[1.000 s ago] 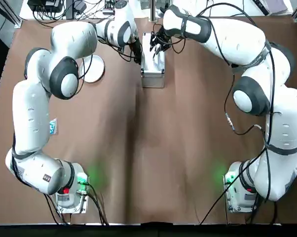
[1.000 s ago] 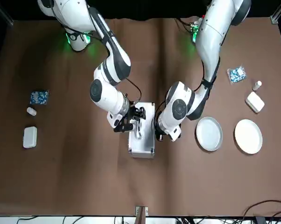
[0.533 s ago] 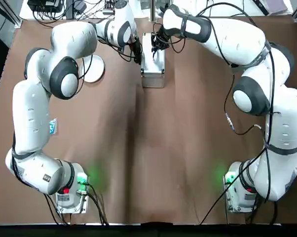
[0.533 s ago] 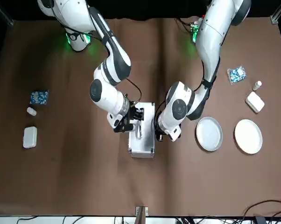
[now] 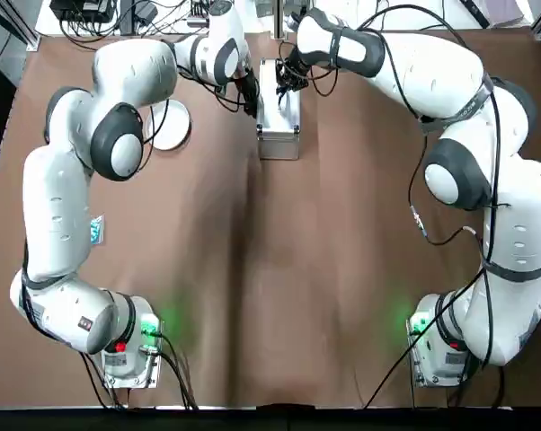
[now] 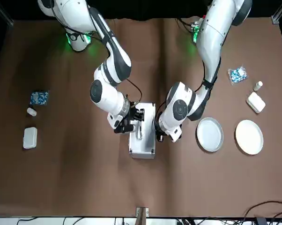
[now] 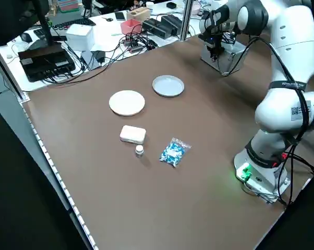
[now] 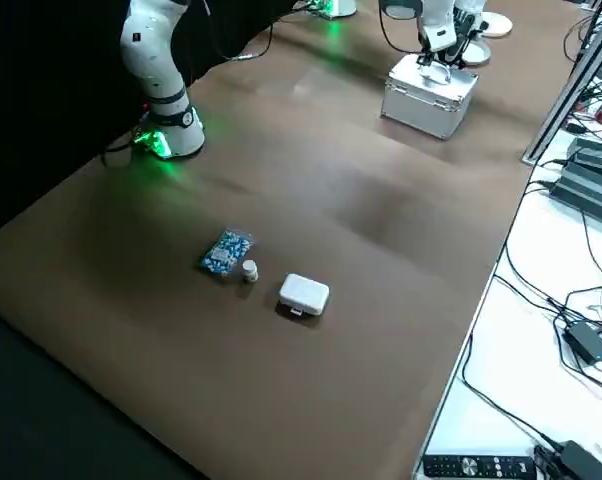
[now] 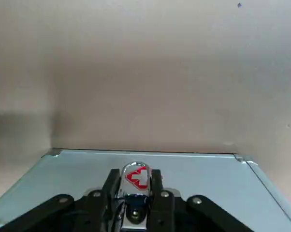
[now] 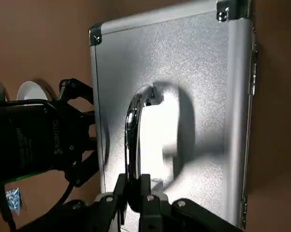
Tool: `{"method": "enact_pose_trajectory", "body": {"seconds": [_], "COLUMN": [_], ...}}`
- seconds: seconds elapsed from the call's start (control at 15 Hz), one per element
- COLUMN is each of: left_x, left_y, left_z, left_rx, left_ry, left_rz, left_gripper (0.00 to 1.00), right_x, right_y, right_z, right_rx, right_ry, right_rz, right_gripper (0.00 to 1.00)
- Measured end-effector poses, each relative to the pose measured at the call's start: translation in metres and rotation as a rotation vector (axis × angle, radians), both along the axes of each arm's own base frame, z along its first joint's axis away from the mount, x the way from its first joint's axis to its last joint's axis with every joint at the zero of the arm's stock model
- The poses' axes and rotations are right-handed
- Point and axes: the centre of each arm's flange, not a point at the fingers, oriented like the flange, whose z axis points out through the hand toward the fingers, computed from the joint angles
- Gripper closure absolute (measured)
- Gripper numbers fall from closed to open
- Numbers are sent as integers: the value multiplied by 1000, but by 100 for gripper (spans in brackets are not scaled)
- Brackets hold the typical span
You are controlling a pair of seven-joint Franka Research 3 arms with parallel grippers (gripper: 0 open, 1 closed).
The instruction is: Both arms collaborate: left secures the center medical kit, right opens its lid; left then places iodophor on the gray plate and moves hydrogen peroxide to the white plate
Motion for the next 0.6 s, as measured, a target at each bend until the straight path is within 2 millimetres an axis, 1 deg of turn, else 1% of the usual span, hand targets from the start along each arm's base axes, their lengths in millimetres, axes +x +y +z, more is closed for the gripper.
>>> {"method": "enact_pose_trajectory", "body": {"seconds": [0.6], "left_x": [0], "left_y": [0], "left_z": [0], "left_rx": [0], "left_ry": [0], "left_rz": [-1], "left_gripper": [69], "right_x": [4], "right_y": [-6], "right_z": [1], "right_rx": [1], "right_ry": [19], "right_rz": [-2], "right_gripper": [86]}}
